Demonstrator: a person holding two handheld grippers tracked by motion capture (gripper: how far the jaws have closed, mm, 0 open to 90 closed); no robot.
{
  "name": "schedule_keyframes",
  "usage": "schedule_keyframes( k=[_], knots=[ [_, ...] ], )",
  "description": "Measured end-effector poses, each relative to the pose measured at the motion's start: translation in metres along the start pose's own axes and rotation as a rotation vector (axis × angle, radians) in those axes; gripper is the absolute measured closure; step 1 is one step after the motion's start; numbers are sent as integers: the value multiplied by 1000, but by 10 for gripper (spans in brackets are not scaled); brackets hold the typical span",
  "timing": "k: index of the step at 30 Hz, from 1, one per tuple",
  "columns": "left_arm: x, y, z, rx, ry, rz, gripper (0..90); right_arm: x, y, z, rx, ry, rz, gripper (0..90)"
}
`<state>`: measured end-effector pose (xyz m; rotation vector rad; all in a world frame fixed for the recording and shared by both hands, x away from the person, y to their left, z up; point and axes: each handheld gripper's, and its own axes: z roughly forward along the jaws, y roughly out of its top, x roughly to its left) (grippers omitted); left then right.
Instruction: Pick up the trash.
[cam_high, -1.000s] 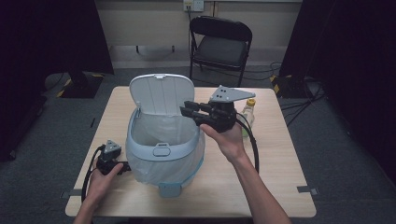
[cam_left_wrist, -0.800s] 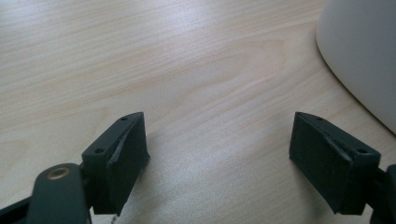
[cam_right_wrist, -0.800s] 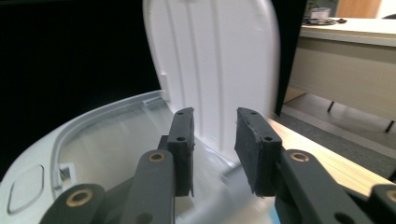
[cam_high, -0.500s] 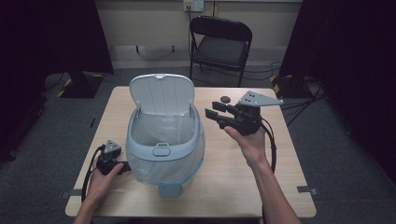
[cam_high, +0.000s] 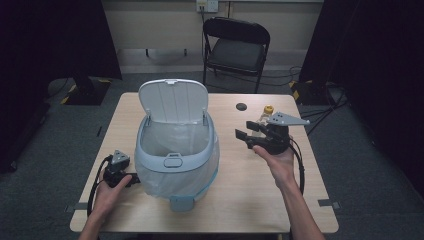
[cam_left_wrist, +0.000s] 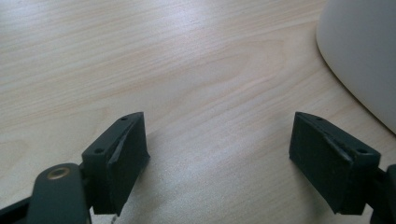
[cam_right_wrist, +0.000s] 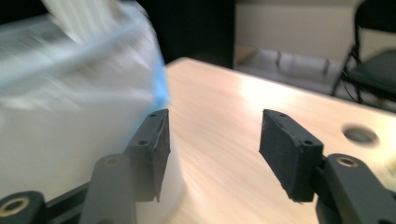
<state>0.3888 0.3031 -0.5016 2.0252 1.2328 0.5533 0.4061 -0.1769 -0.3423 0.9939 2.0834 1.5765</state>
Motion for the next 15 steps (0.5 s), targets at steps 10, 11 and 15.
schedule_keyframes(
  k=[10,11,15],
  knots=[
    [0,0,0,0,1,-1,189,-33,-43,1,89,-119,71,320],
    [0,0,0,0,1,-1,189,-36,-46,0,95,-126,83,317],
    [0,0,0,0,1,-1,189,-46,-55,-3,117,-161,100,299]
  ],
)
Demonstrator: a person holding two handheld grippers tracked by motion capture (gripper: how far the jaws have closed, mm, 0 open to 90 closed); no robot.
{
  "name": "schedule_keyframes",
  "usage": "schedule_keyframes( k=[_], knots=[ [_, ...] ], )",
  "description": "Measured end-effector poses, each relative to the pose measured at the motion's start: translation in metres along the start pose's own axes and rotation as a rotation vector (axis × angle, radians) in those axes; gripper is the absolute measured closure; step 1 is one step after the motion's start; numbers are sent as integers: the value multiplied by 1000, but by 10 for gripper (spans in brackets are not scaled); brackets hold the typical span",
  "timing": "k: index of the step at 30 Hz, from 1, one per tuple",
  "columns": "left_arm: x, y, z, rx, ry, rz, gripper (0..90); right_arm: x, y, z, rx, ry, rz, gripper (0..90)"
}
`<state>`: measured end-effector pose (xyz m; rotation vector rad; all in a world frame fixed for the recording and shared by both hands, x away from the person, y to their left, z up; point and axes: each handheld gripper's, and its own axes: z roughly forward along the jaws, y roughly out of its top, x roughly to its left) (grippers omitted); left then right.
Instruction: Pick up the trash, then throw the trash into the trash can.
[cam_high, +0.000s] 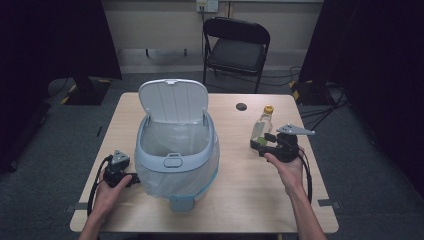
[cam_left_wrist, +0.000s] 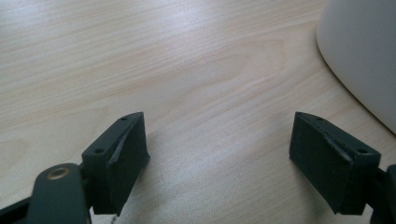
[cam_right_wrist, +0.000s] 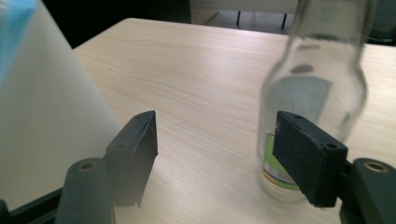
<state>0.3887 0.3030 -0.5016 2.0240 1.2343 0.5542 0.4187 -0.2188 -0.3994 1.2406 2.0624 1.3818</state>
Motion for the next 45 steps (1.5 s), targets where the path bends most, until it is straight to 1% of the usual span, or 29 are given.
schedule_keyframes(
  k=[4,5,6,8,9,11,13,14,18,19,22,24,26,29,32,33,34,35,37,38,42,45],
  knots=[
    [0,0,0,0,0,0,189,-9,-7,2,28,-44,18,277],
    [0,0,0,0,0,0,189,-11,-9,3,37,-62,21,264],
    [0,0,0,0,0,0,189,-13,-10,4,41,-67,24,256],
    [0,0,0,0,0,0,189,-18,-13,6,58,-89,45,235],
    [0,0,0,0,0,0,189,-20,-14,6,55,-95,50,217],
    [0,0,0,0,0,0,189,-26,-17,8,52,-120,87,161],
    [0,0,0,0,0,0,189,-32,-19,10,50,-139,107,158],
    [0,0,0,0,0,0,189,-35,-19,11,47,-141,113,156],
    [0,0,0,0,0,0,189,-39,-19,21,56,-152,105,152],
    [0,0,0,0,0,0,189,-40,-18,25,63,-160,96,153],
    [0,0,0,0,0,0,189,-42,-15,35,84,-162,80,154],
    [0,0,0,0,0,0,189,-43,-11,39,82,-178,66,154],
    [0,0,0,0,0,0,189,-45,-8,43,73,-171,69,154],
    [0,0,0,0,0,0,189,-47,-9,52,86,-181,62,156],
    [0,0,0,0,0,0,189,-49,-11,58,92,-181,62,178],
    [0,0,0,0,0,0,189,-50,-12,60,85,-174,58,200],
    [0,0,0,0,0,-1,189,-49,-12,60,73,-161,50,204],
    [0,0,0,0,0,0,189,-49,-12,61,69,-162,38,207],
    [0,0,0,0,0,0,189,-49,-10,61,50,-179,24,226],
    [0,0,0,0,0,0,189,-50,-10,62,52,-169,25,247],
    [0,0,0,0,0,0,189,-48,-10,61,65,-181,10,256],
    [0,0,0,0,0,0,189,-44,-9,58,83,-175,-13,264]
  ],
)
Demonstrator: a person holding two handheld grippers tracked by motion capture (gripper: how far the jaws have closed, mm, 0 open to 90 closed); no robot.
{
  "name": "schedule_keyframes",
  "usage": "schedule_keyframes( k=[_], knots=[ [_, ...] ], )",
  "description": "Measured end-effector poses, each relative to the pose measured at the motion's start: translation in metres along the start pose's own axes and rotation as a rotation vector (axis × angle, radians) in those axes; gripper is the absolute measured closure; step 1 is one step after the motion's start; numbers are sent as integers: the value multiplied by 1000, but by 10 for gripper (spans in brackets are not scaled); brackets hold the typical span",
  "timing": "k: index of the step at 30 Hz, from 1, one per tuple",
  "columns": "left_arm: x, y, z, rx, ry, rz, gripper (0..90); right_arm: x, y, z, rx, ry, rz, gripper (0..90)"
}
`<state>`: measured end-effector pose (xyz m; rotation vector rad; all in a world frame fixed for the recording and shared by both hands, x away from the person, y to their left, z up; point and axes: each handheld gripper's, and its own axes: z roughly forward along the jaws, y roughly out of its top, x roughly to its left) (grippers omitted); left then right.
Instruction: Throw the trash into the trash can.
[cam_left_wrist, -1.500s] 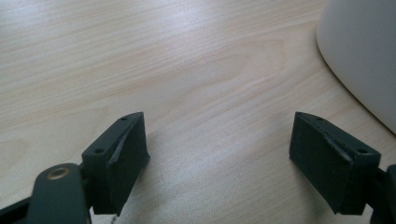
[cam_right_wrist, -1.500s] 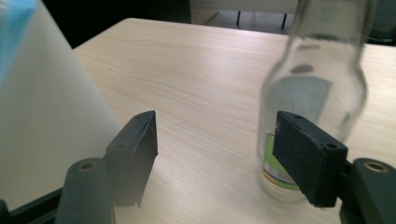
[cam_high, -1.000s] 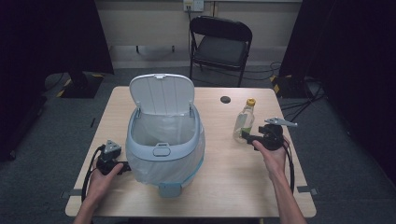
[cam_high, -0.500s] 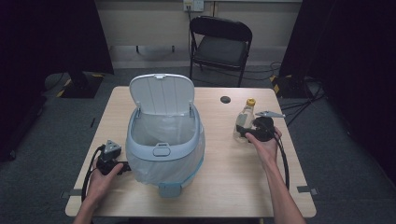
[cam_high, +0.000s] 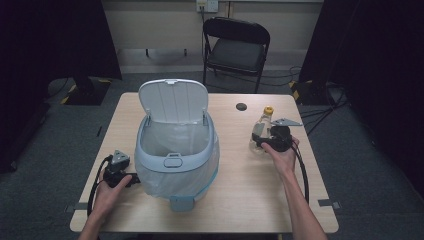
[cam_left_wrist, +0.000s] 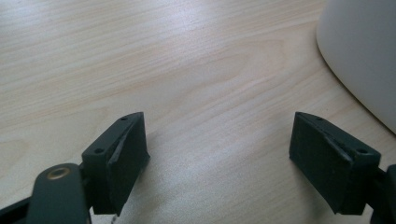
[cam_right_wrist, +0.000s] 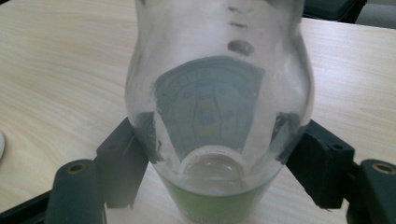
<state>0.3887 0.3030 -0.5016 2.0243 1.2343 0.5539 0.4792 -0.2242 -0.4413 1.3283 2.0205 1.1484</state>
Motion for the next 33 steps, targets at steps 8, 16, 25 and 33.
schedule_keyframes(
  k=[8,16,25,33],
  knots=[
    [0,0,0,0,0,-3,189,13,-10,-17,14,19,-21,267],
    [0,0,0,0,1,-4,188,23,-22,-36,26,39,-41,265],
    [-1,0,0,-2,0,-8,188,26,-35,-45,23,72,-22,208],
    [-1,0,0,-2,0,-9,188,25,-55,-22,38,36,-31,147]
  ],
)
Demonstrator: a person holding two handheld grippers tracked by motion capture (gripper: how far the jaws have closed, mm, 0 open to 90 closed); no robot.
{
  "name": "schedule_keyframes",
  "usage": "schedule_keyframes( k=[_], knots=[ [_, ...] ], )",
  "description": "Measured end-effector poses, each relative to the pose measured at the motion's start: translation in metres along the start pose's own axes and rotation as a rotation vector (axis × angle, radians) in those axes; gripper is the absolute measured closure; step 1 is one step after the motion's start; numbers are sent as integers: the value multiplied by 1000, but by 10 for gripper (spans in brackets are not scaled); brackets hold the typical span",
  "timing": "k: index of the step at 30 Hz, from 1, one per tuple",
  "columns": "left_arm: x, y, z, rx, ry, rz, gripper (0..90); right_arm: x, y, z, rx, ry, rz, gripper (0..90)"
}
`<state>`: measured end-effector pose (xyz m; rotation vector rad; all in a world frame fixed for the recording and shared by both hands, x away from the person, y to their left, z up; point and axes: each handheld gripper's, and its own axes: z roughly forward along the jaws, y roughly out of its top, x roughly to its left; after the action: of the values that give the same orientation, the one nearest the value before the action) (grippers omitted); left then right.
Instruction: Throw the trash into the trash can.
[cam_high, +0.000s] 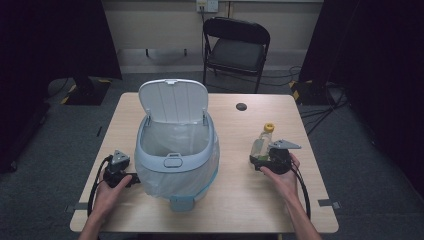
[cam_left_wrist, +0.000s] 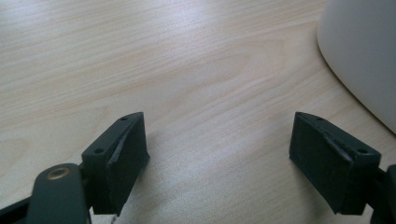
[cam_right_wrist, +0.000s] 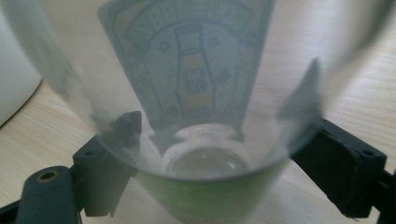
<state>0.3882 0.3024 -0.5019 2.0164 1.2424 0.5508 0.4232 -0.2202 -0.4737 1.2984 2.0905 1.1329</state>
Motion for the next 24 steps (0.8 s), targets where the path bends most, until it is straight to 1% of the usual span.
schedule_keyframes(
  k=[1,3,5,6,8,11,12,14,16,21,24],
  knots=[
    [0,0,0,0,2,3,188,1,-1,3,0,-1,0,143],
    [0,0,0,0,0,1,188,3,-3,9,21,-3,-16,152],
    [0,0,0,0,2,3,188,5,-5,11,10,-18,-37,198],
    [0,0,0,0,2,3,188,6,-5,10,6,-29,-36,208],
    [0,0,0,0,0,0,188,5,-6,11,-4,-32,-27,207],
    [0,0,0,0,2,3,188,6,-7,12,-17,-23,-22,248],
    [0,0,0,0,1,4,188,7,-8,13,-19,-30,-19,261],
    [0,0,0,0,0,0,188,7,-8,13,-17,-28,-25,268],
    [0,0,0,0,2,3,188,8,-6,13,-11,-36,-24,271],
    [0,0,0,0,0,1,188,8,-4,14,6,-38,-20,273],
    [0,0,0,0,0,0,188,6,-2,13,10,-28,2,274]
  ],
)
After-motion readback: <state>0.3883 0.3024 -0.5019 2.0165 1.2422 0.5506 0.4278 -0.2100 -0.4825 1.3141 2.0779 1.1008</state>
